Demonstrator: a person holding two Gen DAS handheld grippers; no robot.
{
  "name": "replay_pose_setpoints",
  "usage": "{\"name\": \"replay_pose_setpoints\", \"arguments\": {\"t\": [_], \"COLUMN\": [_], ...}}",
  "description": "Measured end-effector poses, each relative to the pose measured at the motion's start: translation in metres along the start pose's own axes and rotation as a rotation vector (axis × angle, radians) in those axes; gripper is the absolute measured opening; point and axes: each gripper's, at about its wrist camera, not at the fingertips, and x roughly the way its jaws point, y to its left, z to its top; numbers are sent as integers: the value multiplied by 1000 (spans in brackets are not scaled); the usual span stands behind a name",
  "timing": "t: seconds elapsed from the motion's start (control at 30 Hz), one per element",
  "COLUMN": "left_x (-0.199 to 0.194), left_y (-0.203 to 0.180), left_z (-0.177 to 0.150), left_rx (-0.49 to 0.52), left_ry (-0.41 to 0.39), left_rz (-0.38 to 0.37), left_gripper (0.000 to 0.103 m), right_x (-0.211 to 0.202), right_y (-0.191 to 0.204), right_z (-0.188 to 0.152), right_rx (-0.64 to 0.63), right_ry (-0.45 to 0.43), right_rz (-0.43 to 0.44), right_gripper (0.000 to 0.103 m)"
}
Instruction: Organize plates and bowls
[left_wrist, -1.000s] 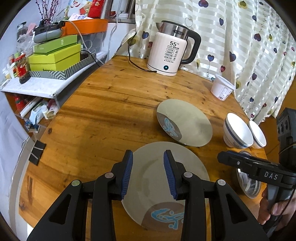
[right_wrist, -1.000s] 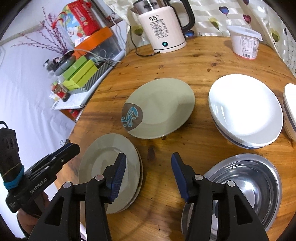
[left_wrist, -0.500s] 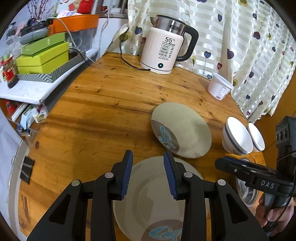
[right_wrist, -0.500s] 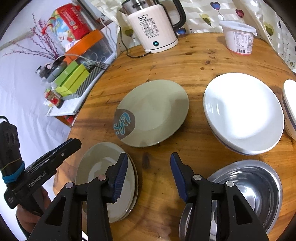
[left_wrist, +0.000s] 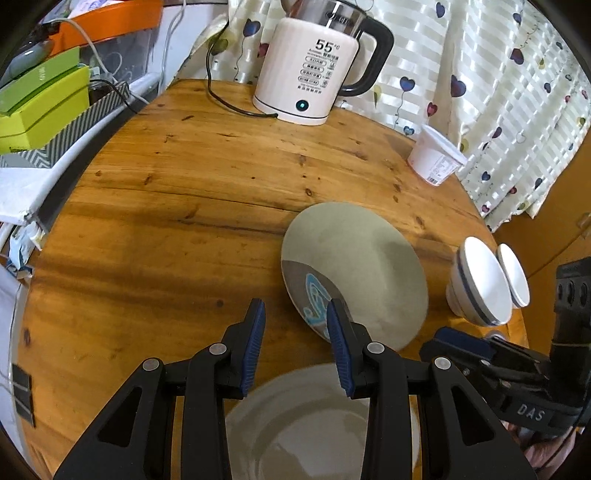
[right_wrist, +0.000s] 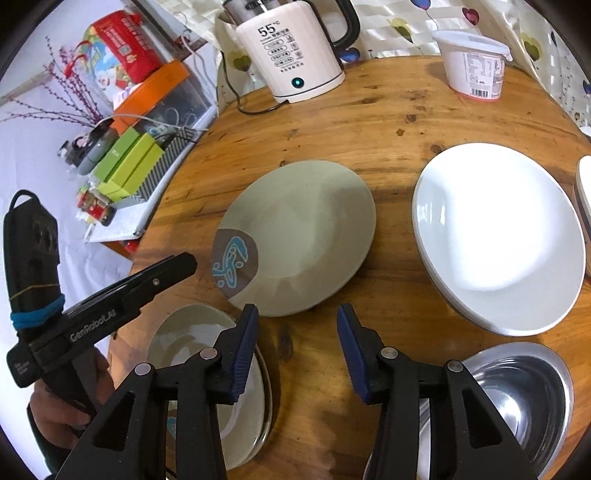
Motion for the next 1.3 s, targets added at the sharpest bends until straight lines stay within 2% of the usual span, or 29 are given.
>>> {"name": "replay_pose_setpoints", "arguments": {"t": [0.67, 0.97, 1.3], "left_x": [49, 49, 38], "left_y": [7, 8, 30], "left_z": [30, 31, 27], "left_rx": [19, 45, 8], "left_ry": [109, 100, 84], "left_rz": [-52, -49, -30], "left_gripper": [36, 36, 36], "right_x": [23, 29, 43], "right_y": [-2, 4, 19], "right_z": [12, 20, 29], "right_rx": [38, 22, -26], "right_ry": [26, 25, 44], "right_rz": [-63, -71, -70], "right_gripper": [42, 42, 42]}}
